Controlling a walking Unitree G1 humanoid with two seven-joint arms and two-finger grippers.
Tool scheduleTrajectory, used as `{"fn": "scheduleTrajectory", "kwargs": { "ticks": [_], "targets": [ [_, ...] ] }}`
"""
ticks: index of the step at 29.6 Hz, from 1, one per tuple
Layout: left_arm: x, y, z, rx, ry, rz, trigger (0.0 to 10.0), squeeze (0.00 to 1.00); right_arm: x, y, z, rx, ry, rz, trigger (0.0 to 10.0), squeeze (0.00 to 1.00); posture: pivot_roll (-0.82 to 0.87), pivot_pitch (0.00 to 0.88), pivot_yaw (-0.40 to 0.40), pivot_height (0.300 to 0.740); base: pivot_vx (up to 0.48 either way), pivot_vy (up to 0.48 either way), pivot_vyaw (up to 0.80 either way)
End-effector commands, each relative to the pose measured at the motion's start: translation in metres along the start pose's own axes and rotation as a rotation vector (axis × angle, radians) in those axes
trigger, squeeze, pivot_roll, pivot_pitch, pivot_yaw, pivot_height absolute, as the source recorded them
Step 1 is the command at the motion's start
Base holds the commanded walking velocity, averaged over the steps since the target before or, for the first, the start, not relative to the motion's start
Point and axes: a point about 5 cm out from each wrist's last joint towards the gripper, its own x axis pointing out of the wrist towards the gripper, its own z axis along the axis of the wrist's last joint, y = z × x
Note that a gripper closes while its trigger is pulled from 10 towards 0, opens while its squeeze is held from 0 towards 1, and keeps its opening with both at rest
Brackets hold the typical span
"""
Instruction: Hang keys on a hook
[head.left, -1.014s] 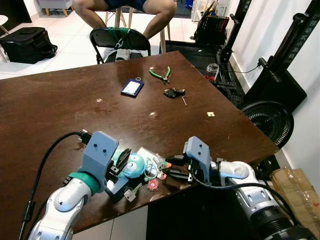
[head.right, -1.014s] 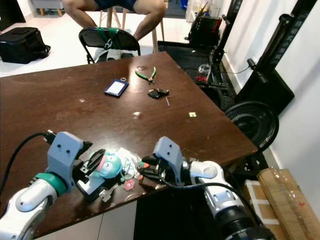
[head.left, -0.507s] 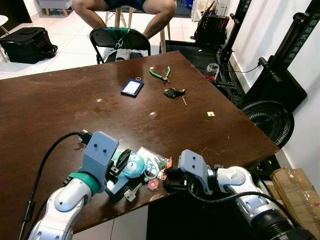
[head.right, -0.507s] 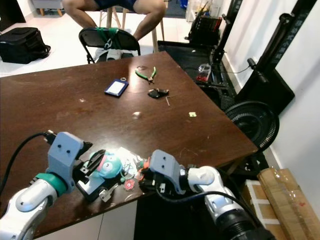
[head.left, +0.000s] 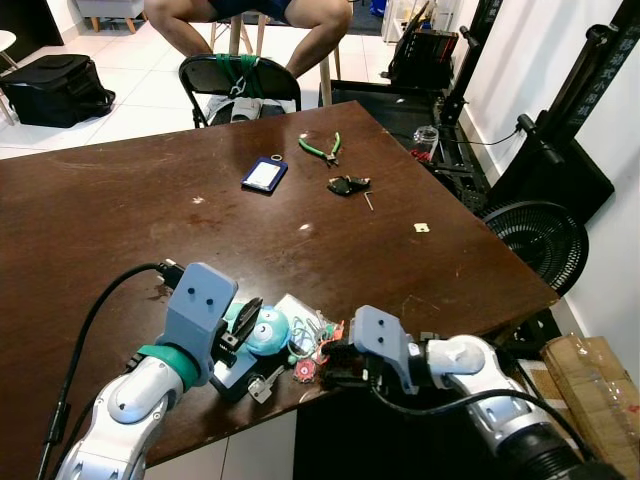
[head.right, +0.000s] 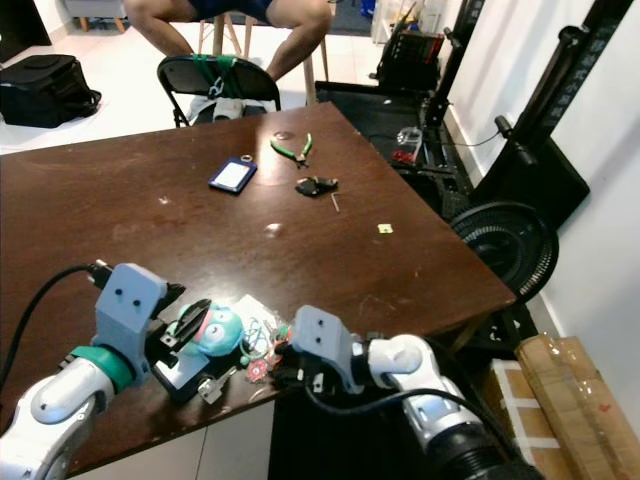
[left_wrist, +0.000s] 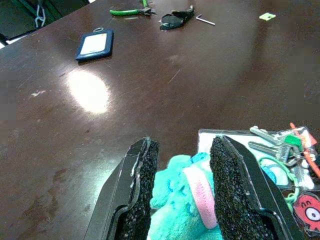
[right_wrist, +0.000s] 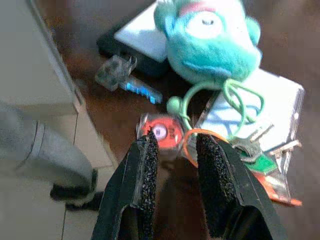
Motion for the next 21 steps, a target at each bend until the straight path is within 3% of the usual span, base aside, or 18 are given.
{"fn": "scheduleTrajectory", "kwargs": {
  "ticks": [1, 7, 8, 9, 10, 13, 14, 21],
  "targets": [
    [-0.002, -0.002, -0.002, 0.002, 0.016, -0.009, 10.0, 0.0, 0.006, 0.002, 0.002, 0.005, -0.013, 0.001, 10.0, 0.0, 0.01, 0.056, 0.07, 0.74, 0.0, 0.0, 0.0],
    [-0.002, -0.002, -0.002, 0.002, 0.017, -0.009, 10.0, 0.0, 0.016, 0.004, 0.007, 0.002, -0.034, 0.009, 10.0, 0.0, 0.01, 0.057, 0.069, 0.74, 0.0, 0.0, 0.0],
    [-0.002, -0.002, -0.002, 0.002, 0.017, -0.008, 10.0, 0.0, 0.019, 0.005, 0.008, 0.0, -0.039, 0.01, 8.7, 0.0, 0.01, 0.057, 0.068, 0.74, 0.0, 0.0, 0.0],
    [-0.002, -0.002, -0.002, 0.002, 0.017, -0.008, 10.0, 0.0, 0.019, 0.005, 0.008, 0.0, -0.039, 0.01, 8.7, 0.0, 0.01, 0.057, 0.068, 0.74, 0.0, 0.0, 0.0],
    [-0.003, -0.002, -0.002, 0.002, 0.018, -0.008, 10.0, 0.0, 0.02, 0.005, 0.009, -0.001, -0.042, 0.01, 4.2, 0.0, 0.01, 0.057, 0.068, 0.74, 0.0, 0.0, 0.0],
    [-0.003, -0.002, -0.002, 0.002, 0.018, -0.008, 10.0, 0.0, 0.02, 0.005, 0.009, -0.001, -0.042, 0.01, 4.2, 0.0, 0.01, 0.057, 0.068, 0.74, 0.0, 0.0, 0.0],
    [-0.003, -0.002, -0.002, 0.002, 0.018, -0.008, 10.0, 0.0, 0.02, 0.005, 0.01, -0.001, -0.044, 0.011, 0.0, 0.0, 0.01, 0.057, 0.068, 0.74, 0.0, 0.0, 0.0],
    [-0.002, -0.003, -0.002, 0.001, 0.016, -0.011, 10.0, 0.0, 0.017, 0.003, 0.011, 0.014, -0.062, -0.01, 0.0, 0.0, 0.01, 0.052, 0.069, 0.74, 0.0, 0.0, 0.0]
  ]
}}
